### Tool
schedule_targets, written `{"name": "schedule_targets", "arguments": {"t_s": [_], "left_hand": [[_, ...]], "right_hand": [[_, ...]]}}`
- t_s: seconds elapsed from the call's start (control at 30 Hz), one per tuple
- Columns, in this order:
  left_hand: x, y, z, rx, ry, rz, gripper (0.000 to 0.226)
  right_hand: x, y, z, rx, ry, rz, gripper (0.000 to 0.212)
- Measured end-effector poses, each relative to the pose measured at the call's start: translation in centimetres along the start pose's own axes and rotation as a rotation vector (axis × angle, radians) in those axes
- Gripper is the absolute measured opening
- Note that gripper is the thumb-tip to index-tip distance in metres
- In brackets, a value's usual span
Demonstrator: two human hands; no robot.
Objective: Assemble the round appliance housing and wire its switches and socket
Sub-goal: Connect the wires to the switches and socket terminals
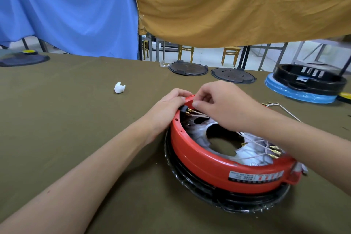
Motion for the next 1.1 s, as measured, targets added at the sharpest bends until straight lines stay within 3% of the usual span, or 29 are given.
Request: {"name": "schedule_targets", "arguments": {"t_s": [0.1, 0.23, 0.33, 0.6, 0.83, 1.1], "left_hand": [[0.0, 0.0, 0.0, -0.013, 0.000, -0.006, 0.028], [-0.1, -0.1, 0.1, -0.020, 0.010, -0.002, 0.029], [-0.1, 0.0, 0.1, -0.026, 0.011, -0.004, 0.028], [-0.3, 0.2, -0.1, -0.011, 0.011, -0.010, 0.027], [-0.3, 0.1, -0.3, 0.001, 0.011, -0.016, 0.027], [-0.4, 0.0, -0.3, -0.006, 0.011, -0.021, 0.027]], "right_hand": [[-0.3, -0.8, 0.4, -0.048, 0.004, -0.009, 0.013], [0.5, 0.7, -0.8, 0.071, -0.095, -0.083, 0.015], [0.7, 1.1, -1.9, 0.172, -0.177, -0.051, 0.016], [0.7, 1.4, -2.1, 0.176, -0.180, -0.025, 0.021], [-0.9, -0.7, 0.9, -0.049, -0.015, 0.002, 0.018], [-1.2, 1.2, 1.3, -0.111, 0.047, -0.169, 0.017]]}}
Point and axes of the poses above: each hand's wrist, its own x-axis away from the middle knuckle, its own y-axis out of the palm, z = x × y, the point moved 7 cm from there along -x, towards the middle knuckle, and after that the axes turned 11 degrees about z, right-handed, at the moved point
